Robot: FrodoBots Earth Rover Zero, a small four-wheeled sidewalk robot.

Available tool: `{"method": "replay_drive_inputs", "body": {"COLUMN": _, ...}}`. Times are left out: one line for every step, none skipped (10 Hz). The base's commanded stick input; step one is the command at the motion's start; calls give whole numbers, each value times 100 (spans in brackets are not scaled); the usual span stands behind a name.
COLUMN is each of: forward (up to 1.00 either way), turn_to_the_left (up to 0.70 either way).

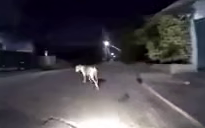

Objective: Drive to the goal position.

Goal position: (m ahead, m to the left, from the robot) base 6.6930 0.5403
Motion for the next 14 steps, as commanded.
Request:
{"method": "replay_drive_inputs", "body": {"forward": 98, "turn_to_the_left": 38}}
{"method": "replay_drive_inputs", "body": {"forward": 98, "turn_to_the_left": 38}}
{"method": "replay_drive_inputs", "body": {"forward": 98, "turn_to_the_left": 38}}
{"method": "replay_drive_inputs", "body": {"forward": 98, "turn_to_the_left": 38}}
{"method": "replay_drive_inputs", "body": {"forward": 98, "turn_to_the_left": 38}}
{"method": "replay_drive_inputs", "body": {"forward": 99, "turn_to_the_left": 39}}
{"method": "replay_drive_inputs", "body": {"forward": 100, "turn_to_the_left": 35}}
{"method": "replay_drive_inputs", "body": {"forward": 100, "turn_to_the_left": 15}}
{"method": "replay_drive_inputs", "body": {"forward": 100, "turn_to_the_left": 5}}
{"method": "replay_drive_inputs", "body": {"forward": 100, "turn_to_the_left": 5}}
{"method": "replay_drive_inputs", "body": {"forward": 100, "turn_to_the_left": 5}}
{"method": "replay_drive_inputs", "body": {"forward": 100, "turn_to_the_left": 5}}
{"method": "replay_drive_inputs", "body": {"forward": 100, "turn_to_the_left": 5}}
{"method": "replay_drive_inputs", "body": {"forward": 100, "turn_to_the_left": 5}}
